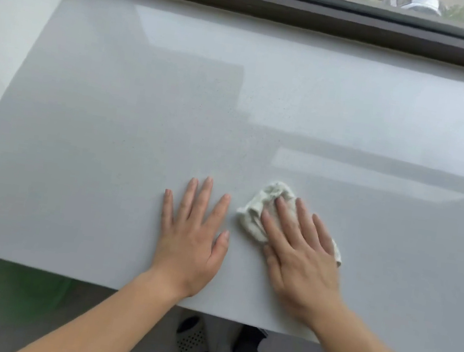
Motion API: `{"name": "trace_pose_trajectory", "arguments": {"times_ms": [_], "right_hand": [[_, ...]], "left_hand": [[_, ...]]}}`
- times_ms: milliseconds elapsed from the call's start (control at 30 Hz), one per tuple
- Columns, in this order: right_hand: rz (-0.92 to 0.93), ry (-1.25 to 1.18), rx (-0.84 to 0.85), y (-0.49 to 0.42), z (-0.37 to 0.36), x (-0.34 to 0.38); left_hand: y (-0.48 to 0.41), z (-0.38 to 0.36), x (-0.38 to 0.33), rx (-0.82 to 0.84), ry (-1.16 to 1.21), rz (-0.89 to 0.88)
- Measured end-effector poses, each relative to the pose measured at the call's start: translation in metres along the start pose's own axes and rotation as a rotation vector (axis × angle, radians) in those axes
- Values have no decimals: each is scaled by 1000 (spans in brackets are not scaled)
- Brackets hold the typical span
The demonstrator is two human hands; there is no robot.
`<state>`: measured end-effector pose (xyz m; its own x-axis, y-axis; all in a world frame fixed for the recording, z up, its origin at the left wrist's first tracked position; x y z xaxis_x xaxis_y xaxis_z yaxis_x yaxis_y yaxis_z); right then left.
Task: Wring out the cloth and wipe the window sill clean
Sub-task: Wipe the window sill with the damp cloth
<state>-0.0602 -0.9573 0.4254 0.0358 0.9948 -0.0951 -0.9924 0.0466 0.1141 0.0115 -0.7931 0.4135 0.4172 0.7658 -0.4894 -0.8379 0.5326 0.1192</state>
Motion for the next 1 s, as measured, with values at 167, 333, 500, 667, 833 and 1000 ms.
{"name": "trace_pose_trajectory", "arguments": {"times_ms": [167, 333, 500, 667, 833, 1000], "right_hand": [[-254, -27, 73, -17, -7, -85], [-395, -44, 55, 14, -3, -14], [101, 47, 36, 72, -9, 10], [-504, -76, 103, 51, -14, -22], [-10, -11, 40, 92, -6, 38], [-315, -30, 80, 69, -17, -99]], "left_hand": [[-1, -4, 2, 37, -46, 13], [1, -1, 1, 29, 24, 24], [2, -1, 2, 39, 28, 10], [-1, -1, 1, 39, 2, 54], [-17, 4, -20, -3, 70, 32], [-44, -9, -47, 30, 175, 11]]}}
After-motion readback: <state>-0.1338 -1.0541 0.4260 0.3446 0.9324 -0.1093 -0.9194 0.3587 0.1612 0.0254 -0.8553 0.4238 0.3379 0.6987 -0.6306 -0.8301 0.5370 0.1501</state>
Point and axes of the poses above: each hand's wrist, its own y-axis away from the middle knuckle, its own z-axis out of the back of the hand, x = y × z, the point moved 8 cm from there along -y, towards the middle knuckle, and after that the axes turned 15 degrees about y, right-handed, at the moved point
